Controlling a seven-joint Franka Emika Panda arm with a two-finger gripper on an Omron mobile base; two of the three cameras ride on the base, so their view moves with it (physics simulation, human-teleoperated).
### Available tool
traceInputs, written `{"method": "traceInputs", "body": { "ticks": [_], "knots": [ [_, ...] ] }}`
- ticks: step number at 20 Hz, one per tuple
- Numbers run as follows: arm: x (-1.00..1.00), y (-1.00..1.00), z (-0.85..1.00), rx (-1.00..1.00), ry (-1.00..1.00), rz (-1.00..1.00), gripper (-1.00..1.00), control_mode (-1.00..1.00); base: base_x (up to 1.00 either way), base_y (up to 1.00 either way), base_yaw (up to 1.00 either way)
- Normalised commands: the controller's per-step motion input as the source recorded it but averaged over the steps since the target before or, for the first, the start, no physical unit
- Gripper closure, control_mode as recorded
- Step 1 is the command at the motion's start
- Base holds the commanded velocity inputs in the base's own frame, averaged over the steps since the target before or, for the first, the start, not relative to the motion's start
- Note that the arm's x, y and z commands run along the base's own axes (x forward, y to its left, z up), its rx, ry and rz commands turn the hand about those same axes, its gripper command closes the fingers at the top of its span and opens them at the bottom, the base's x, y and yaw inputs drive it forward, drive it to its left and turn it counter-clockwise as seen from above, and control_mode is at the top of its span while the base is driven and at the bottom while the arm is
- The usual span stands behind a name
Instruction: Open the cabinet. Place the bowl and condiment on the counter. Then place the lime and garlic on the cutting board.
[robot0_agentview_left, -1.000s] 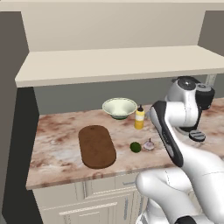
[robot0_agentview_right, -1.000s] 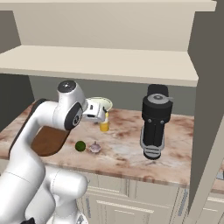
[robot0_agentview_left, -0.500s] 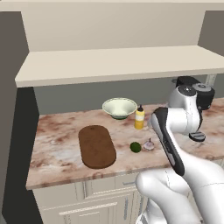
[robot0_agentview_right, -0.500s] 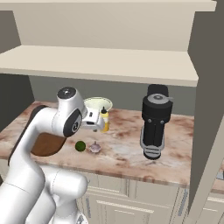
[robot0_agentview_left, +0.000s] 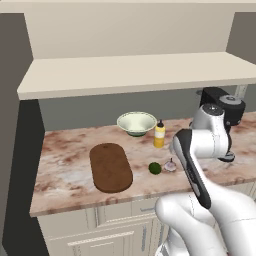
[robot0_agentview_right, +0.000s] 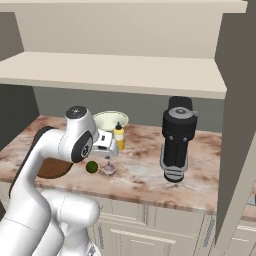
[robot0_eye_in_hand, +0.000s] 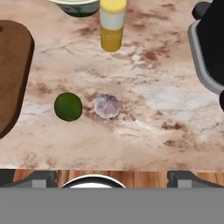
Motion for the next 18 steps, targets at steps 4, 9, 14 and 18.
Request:
{"method": "traceInputs", "body": {
  "ticks": [4,9,14,18],
  "knots": [
    [0.02,0.00,-0.17,0.00,0.00,0.00,-1.00,-1.00,0.00,0.00,0.00],
    [0.05,0.03,-0.20,0.00,0.00,0.00,-1.00,-1.00,0.00,0.00,0.00],
    [0.01,0.03,-0.23,0.00,0.00,0.00,-1.00,-1.00,0.00,0.00,0.00],
    [0.06,0.01,-0.23,0.00,0.00,0.00,-1.00,-1.00,0.00,0.00,0.00]
  ]
}}
